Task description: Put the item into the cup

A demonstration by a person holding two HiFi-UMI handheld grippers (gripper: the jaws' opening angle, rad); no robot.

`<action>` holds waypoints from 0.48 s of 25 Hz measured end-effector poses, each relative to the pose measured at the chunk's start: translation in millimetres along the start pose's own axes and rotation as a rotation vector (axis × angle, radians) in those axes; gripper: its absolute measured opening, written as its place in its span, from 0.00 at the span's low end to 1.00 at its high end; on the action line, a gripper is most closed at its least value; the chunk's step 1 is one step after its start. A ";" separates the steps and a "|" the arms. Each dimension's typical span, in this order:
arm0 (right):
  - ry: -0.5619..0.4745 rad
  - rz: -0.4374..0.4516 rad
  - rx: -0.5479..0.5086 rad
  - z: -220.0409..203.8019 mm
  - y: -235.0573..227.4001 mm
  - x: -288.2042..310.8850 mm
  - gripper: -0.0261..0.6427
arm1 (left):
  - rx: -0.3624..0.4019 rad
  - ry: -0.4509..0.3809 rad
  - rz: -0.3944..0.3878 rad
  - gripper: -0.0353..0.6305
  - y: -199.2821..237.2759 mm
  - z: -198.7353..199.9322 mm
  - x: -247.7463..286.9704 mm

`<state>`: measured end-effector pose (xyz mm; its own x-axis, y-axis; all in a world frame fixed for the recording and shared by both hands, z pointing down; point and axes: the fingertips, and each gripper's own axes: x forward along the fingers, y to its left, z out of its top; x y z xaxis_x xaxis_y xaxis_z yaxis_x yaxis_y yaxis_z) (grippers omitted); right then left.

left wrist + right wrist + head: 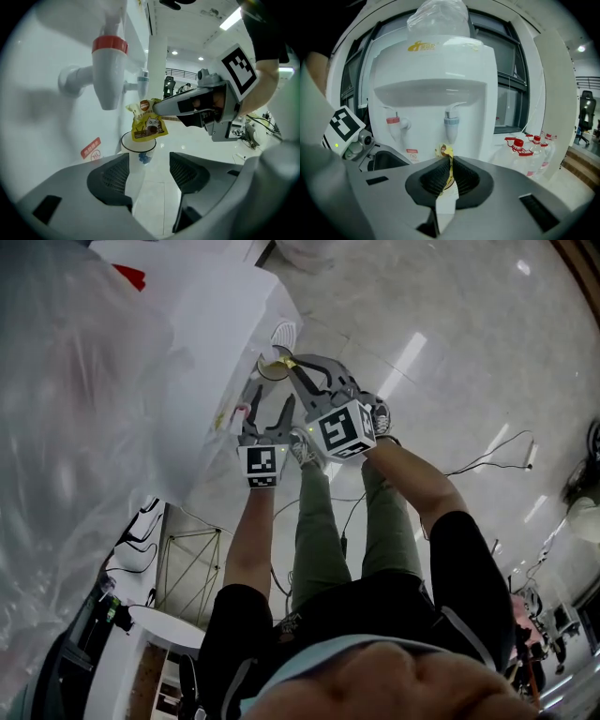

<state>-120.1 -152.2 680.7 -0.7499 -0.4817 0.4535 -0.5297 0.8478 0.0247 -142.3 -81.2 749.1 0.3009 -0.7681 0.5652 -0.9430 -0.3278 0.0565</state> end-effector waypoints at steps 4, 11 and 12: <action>0.022 0.031 -0.040 -7.1 8.4 11.2 0.12 | 0.004 -0.001 -0.016 0.46 0.1 -2.4 2.8; 0.050 0.069 -0.094 -17.2 19.5 23.5 0.12 | -0.010 -0.017 -0.036 0.49 -0.6 -2.8 3.2; 0.054 0.075 -0.103 -17.8 20.3 25.7 0.12 | -0.010 -0.020 -0.043 0.49 -0.9 -2.8 3.2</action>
<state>-143.1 -143.4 708.7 -0.7620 -0.4060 0.5045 -0.4277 0.9005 0.0788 -140.9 -81.8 753.3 0.3439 -0.7644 0.5454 -0.9305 -0.3554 0.0885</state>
